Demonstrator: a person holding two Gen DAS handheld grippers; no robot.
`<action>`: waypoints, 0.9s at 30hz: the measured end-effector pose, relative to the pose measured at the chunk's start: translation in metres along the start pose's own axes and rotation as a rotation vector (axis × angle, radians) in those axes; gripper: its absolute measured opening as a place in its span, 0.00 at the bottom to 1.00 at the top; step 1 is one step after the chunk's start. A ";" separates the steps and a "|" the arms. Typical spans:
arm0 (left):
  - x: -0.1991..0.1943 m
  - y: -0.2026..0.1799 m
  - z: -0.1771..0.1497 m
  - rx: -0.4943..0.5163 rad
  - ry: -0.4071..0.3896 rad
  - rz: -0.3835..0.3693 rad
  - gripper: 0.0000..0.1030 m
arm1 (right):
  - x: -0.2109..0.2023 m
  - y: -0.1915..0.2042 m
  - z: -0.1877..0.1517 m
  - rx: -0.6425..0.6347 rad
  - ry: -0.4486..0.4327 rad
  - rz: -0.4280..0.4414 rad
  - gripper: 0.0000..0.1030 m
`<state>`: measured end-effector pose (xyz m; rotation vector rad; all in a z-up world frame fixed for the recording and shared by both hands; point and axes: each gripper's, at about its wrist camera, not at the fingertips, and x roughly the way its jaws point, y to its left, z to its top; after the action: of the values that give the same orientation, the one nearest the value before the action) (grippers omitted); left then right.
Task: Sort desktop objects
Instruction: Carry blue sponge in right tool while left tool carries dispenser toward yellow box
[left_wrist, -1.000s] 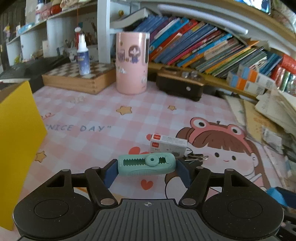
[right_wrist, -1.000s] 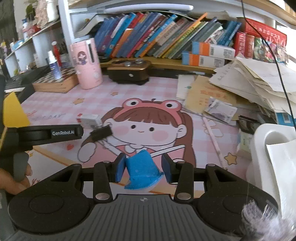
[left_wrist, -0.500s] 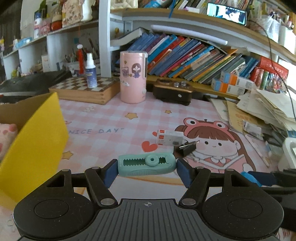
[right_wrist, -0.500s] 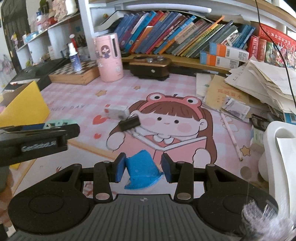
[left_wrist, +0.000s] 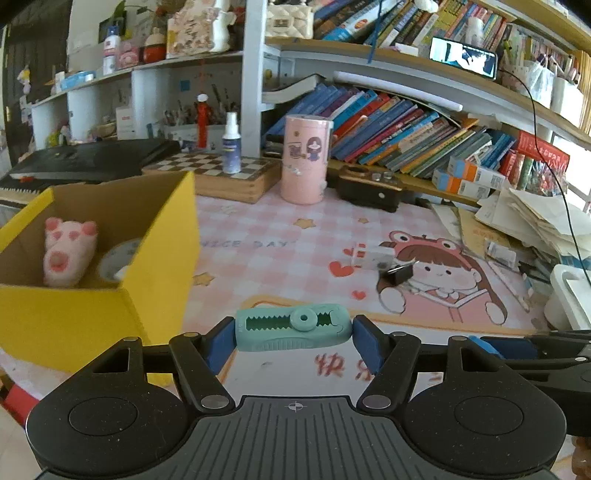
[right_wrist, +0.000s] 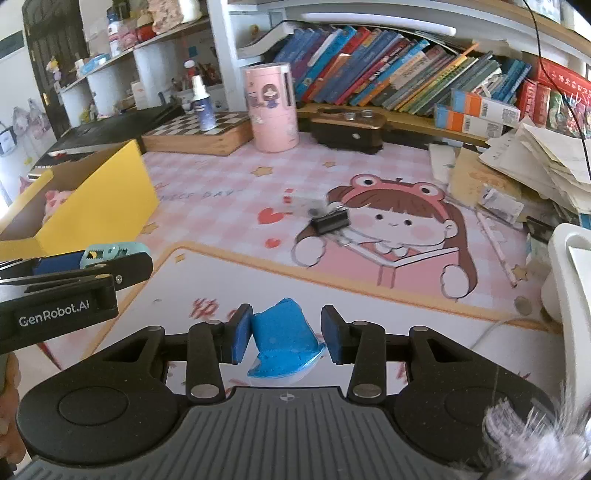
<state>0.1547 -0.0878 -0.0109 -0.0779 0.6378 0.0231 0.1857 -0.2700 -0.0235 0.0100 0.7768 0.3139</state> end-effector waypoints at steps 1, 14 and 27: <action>-0.004 0.004 -0.002 -0.001 -0.001 0.001 0.66 | -0.001 0.006 -0.002 -0.004 0.000 0.000 0.37; -0.055 0.071 -0.029 -0.020 -0.009 0.015 0.66 | -0.022 0.090 -0.030 -0.040 0.010 0.023 0.37; -0.107 0.133 -0.060 -0.050 -0.015 0.051 0.66 | -0.042 0.171 -0.063 -0.090 0.018 0.070 0.37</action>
<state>0.0272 0.0402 -0.0041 -0.1094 0.6246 0.0883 0.0669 -0.1256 -0.0181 -0.0500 0.7809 0.4160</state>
